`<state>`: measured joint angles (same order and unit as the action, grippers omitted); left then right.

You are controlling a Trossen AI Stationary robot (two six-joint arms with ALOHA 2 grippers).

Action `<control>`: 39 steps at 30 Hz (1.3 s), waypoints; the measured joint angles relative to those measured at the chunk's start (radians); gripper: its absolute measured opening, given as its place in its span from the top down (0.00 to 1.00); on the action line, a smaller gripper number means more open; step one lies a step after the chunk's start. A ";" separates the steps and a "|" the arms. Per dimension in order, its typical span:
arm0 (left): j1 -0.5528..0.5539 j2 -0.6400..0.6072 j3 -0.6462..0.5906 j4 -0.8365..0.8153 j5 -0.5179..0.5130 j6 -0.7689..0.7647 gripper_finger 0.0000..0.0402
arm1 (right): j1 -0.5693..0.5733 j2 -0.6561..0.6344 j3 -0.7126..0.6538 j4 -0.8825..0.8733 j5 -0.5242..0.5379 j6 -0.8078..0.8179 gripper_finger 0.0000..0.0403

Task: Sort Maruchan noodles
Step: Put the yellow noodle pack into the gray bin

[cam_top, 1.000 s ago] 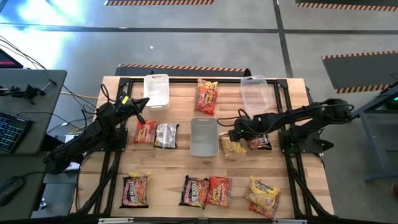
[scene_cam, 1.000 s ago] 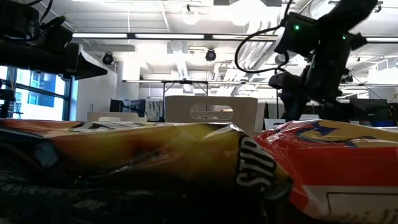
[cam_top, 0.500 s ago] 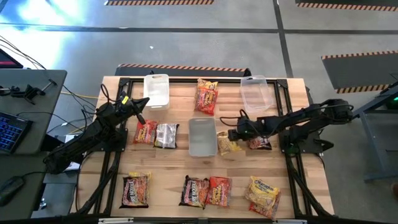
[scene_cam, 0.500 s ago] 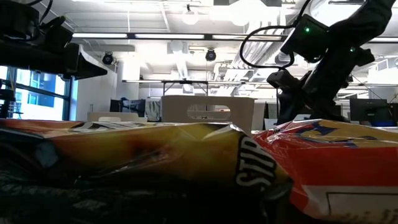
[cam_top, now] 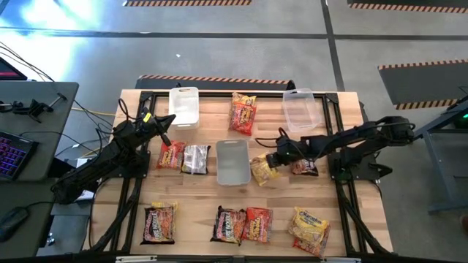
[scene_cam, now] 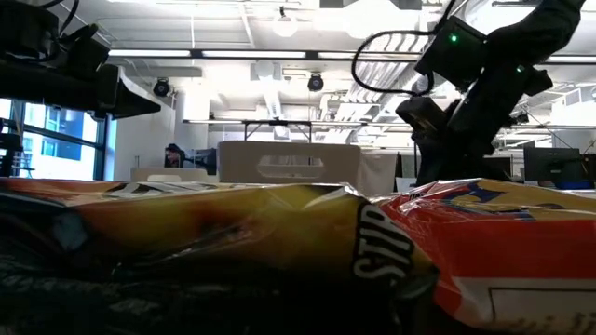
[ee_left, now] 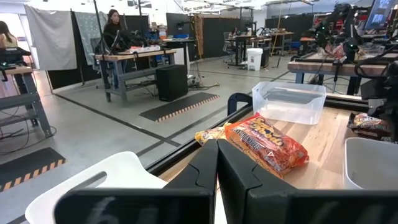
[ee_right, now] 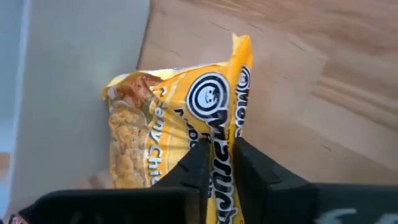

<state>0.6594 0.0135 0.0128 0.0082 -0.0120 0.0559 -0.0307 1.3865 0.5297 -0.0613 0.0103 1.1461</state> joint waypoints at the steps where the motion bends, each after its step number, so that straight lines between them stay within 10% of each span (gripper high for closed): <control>1: 0.000 0.000 0.000 0.000 0.000 0.000 1.00 | 0.000 0.000 0.010 -0.008 -0.003 -0.008 0.93; 27: 0.000 0.000 0.000 0.000 0.000 0.000 1.00 | -0.047 -0.002 0.557 -0.693 0.220 -0.402 0.99; 39: 0.000 0.000 0.000 0.000 0.000 0.000 1.00 | -0.151 0.081 0.420 -0.654 0.144 -0.394 0.45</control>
<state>0.6598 0.0135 0.0128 0.0082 -0.0120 0.0559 -0.1822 1.4672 0.9499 -0.7149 0.1542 0.7517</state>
